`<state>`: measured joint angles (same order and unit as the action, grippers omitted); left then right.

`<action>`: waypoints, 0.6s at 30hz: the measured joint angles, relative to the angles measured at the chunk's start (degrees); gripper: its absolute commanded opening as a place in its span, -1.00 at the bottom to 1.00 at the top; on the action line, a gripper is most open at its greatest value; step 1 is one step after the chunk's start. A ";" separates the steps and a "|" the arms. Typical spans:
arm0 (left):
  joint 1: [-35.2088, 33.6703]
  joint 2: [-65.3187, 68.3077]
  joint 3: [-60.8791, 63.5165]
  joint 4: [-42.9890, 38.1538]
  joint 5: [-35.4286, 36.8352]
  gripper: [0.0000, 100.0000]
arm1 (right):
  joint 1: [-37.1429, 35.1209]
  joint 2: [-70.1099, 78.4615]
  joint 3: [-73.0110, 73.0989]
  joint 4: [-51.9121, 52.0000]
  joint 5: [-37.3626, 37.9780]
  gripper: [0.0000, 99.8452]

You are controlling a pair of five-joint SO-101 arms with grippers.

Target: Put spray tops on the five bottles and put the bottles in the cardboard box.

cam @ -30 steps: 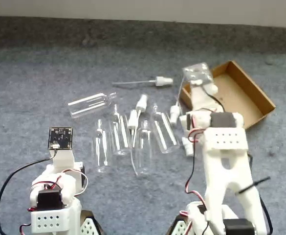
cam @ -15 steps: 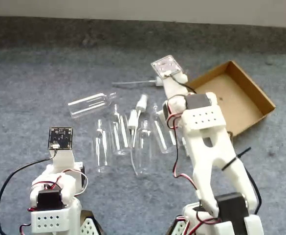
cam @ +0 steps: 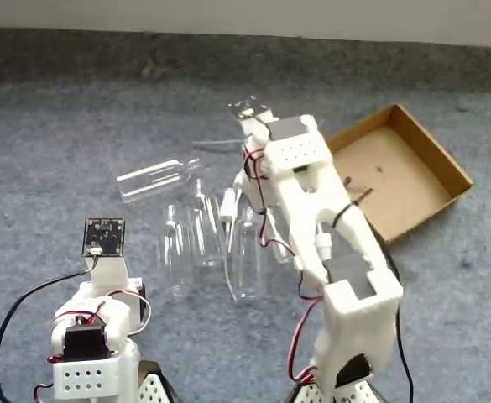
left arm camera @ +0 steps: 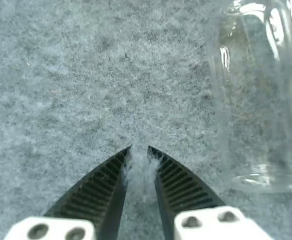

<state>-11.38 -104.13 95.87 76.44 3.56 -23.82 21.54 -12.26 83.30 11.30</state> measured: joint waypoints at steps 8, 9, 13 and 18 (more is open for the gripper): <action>0.00 0.00 0.00 0.00 0.00 -0.99 | -0.44 13.19 -8.62 0.35 -0.53 -0.51; 0.00 0.00 0.00 0.00 0.00 -0.99 | -0.44 13.89 -9.05 0.62 -0.53 -0.52; 0.00 0.00 0.00 0.00 0.00 -0.99 | -0.44 15.12 -10.81 2.29 -0.53 -0.61; 0.00 0.00 0.00 0.00 0.00 -0.99 | -0.35 15.12 -15.38 6.07 -0.53 -0.85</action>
<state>-11.38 -104.13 95.87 76.44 3.56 -24.18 36.66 -27.65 89.36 10.77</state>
